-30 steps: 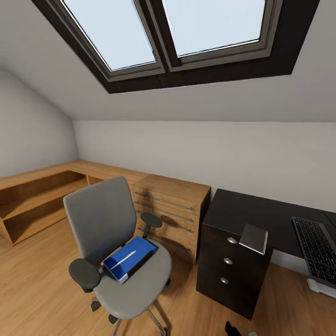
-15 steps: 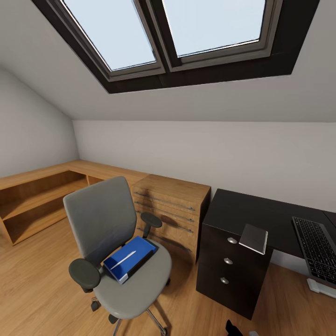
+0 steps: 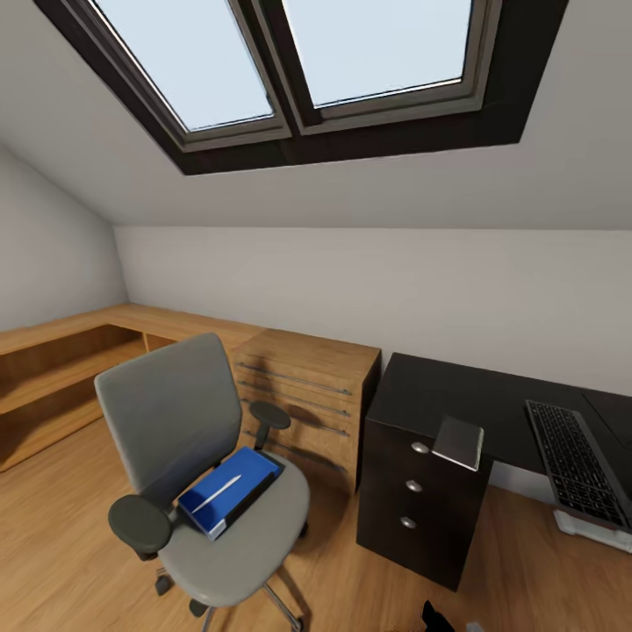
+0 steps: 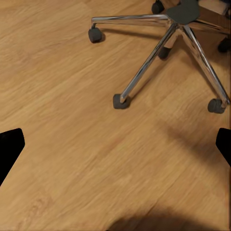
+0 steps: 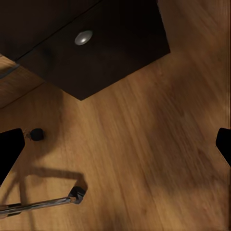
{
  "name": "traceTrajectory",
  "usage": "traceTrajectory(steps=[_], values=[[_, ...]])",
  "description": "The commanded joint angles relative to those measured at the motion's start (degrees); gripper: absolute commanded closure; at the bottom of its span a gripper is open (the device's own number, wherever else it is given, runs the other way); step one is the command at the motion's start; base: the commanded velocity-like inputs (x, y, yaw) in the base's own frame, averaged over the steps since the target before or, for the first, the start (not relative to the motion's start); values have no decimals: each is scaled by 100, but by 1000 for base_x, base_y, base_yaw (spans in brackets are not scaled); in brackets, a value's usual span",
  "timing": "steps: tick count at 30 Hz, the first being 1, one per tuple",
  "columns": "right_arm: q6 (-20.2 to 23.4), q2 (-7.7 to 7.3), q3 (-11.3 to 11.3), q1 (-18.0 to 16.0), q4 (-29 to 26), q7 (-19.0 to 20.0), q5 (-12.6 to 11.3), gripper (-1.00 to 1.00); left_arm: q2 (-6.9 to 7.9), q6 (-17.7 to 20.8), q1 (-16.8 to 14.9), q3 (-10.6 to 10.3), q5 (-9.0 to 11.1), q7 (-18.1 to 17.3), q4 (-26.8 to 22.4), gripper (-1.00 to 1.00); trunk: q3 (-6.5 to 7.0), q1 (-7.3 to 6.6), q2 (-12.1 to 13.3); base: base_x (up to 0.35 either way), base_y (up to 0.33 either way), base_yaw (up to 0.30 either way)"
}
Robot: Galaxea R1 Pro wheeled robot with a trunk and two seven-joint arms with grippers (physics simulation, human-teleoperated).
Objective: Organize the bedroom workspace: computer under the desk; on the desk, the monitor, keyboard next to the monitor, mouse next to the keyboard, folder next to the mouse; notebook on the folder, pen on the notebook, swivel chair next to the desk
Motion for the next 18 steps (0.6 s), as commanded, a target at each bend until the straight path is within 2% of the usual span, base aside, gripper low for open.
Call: traceTrajectory(steps=[1, 13, 18], values=[[-22, -1, -12, -5, 8, 54, -62, -100, -2, 10, 3, 43, 18, -60, -9, -100, -5, 0, -3, 0, 0, -254], [-22, -20, -11, -5, 2, 56, -48, -100, -2, 9, 3, 43, 22, -52, -9, -100, -18, 0, -3, 0, 0, -266], [-22, -23, -11, -5, 2, 56, 36, -100, -2, 8, 3, 45, 21, -51, -9, -100, -29, 0, -3, 0, 0, -269]])
